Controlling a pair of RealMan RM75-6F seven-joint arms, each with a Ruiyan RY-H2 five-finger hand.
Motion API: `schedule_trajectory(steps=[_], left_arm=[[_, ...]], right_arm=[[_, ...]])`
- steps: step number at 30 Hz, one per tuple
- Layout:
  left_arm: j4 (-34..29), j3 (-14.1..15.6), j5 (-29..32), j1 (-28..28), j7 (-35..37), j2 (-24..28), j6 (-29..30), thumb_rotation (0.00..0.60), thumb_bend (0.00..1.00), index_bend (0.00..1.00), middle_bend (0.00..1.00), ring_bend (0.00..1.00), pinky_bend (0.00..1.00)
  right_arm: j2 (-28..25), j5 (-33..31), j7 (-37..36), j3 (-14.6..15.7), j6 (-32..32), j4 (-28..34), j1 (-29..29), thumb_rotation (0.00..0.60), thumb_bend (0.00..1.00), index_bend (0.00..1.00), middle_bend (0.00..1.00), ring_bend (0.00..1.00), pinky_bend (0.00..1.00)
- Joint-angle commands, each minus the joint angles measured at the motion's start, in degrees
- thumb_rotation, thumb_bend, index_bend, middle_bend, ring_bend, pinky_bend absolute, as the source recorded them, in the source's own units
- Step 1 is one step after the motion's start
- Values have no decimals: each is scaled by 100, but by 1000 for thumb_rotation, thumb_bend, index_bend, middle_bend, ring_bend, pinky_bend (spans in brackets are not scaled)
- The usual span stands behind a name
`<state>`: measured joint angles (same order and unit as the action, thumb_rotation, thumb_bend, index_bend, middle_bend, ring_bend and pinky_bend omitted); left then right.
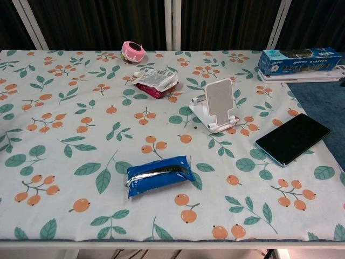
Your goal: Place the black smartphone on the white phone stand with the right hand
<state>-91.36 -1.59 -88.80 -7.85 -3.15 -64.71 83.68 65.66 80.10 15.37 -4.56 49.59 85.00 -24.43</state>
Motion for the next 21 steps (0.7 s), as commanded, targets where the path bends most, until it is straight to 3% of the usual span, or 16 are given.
schedule_trajectory(steps=[1, 6, 21], left_arm=[[-31, 21, -3, 3, 38, 19, -18, 424, 0, 142, 134, 113, 215], [-50, 49, 3, 22, 29, 43, -19, 424, 0, 142, 134, 113, 215], [-115, 39, 101, 10, -44, 100, -94, 424, 0, 143, 134, 114, 215]], right_arm=[[378, -74, 153, 10, -459, -294, -420, 600, 5, 0, 0, 0, 0], [661, -15, 126, 49, -681, -524, -703, 600, 7, 0, 0, 0, 0], [800, 454, -754, 238, -682, -790, -1070, 600, 40, 0, 0, 0, 0]])
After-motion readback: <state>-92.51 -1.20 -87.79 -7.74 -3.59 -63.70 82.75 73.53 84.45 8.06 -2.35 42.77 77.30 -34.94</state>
